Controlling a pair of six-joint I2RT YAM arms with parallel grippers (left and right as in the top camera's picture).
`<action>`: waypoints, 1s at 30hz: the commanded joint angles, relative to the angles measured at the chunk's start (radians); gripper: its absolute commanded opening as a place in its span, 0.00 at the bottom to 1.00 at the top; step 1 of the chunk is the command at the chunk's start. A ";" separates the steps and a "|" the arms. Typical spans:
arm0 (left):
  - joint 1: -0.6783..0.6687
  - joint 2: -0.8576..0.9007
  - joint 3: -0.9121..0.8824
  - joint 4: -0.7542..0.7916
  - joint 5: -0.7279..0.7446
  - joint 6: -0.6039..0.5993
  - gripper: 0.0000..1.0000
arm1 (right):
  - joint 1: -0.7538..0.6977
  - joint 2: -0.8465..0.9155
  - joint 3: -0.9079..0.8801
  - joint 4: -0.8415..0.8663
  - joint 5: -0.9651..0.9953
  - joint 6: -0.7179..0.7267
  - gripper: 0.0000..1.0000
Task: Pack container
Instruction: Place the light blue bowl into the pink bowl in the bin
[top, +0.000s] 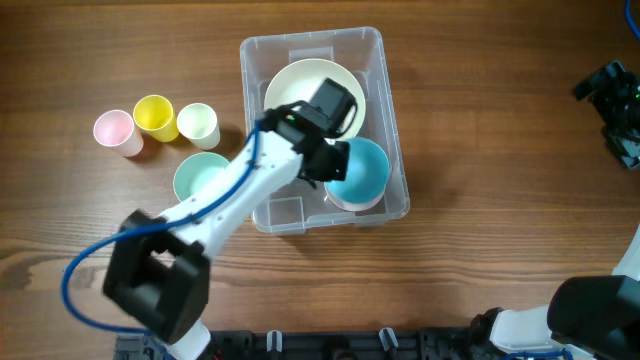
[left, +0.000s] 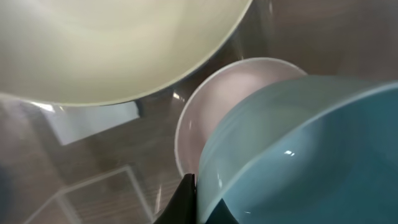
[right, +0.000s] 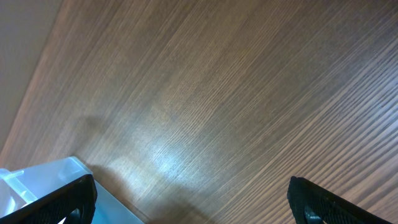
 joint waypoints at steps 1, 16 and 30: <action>-0.022 0.022 0.005 0.021 -0.006 -0.027 0.25 | -0.001 0.013 -0.001 0.003 -0.004 0.003 1.00; 0.359 -0.244 0.217 -0.455 -0.099 -0.058 0.71 | -0.001 0.013 -0.001 0.003 -0.004 0.003 1.00; 0.798 -0.247 -0.297 -0.211 0.044 0.060 0.75 | -0.001 0.013 -0.001 0.003 -0.004 0.003 1.00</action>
